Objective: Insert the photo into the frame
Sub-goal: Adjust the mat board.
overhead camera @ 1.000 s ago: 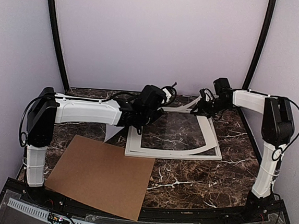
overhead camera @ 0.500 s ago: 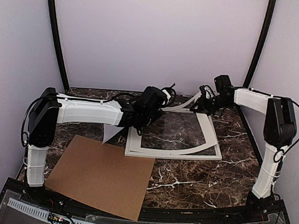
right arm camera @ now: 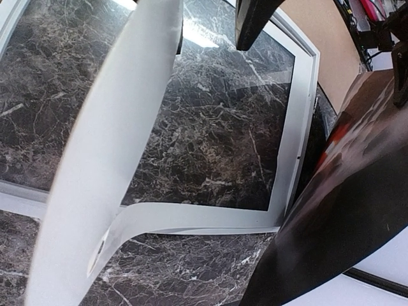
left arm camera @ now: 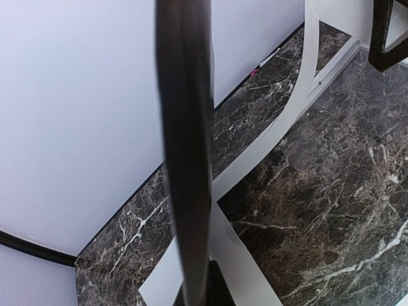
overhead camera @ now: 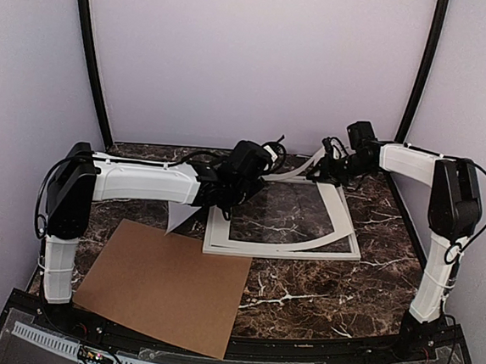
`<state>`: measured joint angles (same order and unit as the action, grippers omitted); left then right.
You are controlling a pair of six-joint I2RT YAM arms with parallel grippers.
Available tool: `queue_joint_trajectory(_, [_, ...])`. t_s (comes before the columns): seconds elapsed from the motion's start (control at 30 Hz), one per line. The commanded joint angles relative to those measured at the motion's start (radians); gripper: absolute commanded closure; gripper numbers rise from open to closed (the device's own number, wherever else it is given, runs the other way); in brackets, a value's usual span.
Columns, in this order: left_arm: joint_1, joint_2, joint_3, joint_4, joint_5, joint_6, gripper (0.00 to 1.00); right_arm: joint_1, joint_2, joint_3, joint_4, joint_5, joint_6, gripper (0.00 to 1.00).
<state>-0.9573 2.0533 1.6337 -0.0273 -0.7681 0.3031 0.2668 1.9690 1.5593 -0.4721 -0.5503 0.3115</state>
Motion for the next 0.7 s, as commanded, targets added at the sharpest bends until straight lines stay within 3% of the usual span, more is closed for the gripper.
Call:
queue_joint_trajectory(0.0, [0.002, -0.001, 0.028, 0.001, -0.014, 0.001, 1.00, 0.009, 0.005, 0.028, 0.016, 0.023, -0.011, 0.71])
queue_joint_trajectory(0.67, [0.002, -0.001, 0.029, 0.024, -0.002, 0.016, 1.00, -0.055, 0.115, 0.018, 0.068, 0.004, 0.028, 0.59])
